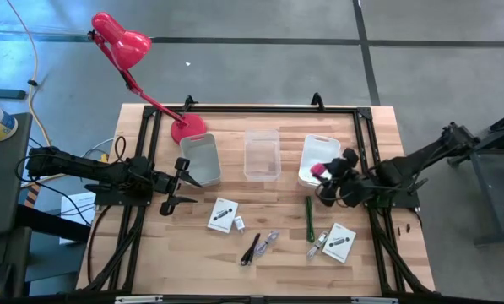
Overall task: Pick and place items into bin
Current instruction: Put the pink charger adapter into the white bin
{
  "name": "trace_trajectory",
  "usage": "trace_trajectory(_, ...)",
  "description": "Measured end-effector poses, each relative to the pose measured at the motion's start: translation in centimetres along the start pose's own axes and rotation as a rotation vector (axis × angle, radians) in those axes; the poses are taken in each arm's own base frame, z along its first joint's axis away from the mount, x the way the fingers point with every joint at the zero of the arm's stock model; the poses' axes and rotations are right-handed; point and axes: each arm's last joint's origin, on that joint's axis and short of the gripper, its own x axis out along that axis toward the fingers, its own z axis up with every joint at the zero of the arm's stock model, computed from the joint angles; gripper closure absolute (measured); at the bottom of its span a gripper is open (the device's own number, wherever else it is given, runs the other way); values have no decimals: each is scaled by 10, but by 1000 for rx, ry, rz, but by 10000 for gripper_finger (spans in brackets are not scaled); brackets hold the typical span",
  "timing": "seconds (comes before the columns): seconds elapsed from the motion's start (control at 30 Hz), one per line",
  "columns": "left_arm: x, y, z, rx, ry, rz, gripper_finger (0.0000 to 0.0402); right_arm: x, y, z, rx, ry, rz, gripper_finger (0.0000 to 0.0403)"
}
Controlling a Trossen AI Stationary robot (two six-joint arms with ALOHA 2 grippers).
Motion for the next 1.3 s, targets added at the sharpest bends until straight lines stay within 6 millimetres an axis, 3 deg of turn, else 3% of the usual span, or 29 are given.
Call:
trace_trajectory(0.17, 0, 0, 0, 0, 6, 17, 185, 4, -13, -2, -22, 34, -98, 246)
trace_trajectory(0.33, 0, 1, 0, 1, 8, 30, 185, 12, -25, -2, -39, 84, -196, 230)
trace_trajectory(0.73, 0, 1, 0, 1, 7, 40, 186, 46, -56, -14, 41, 186, -359, 243)
trace_trajectory(1.0, 0, 2, 0, -2, 8, 46, 186, 77, -71, -27, 138, 189, -311, 227)
trace_trajectory(1.3, 0, 2, 0, -6, 8, 46, 186, 86, -79, -30, 154, 182, -297, 243)
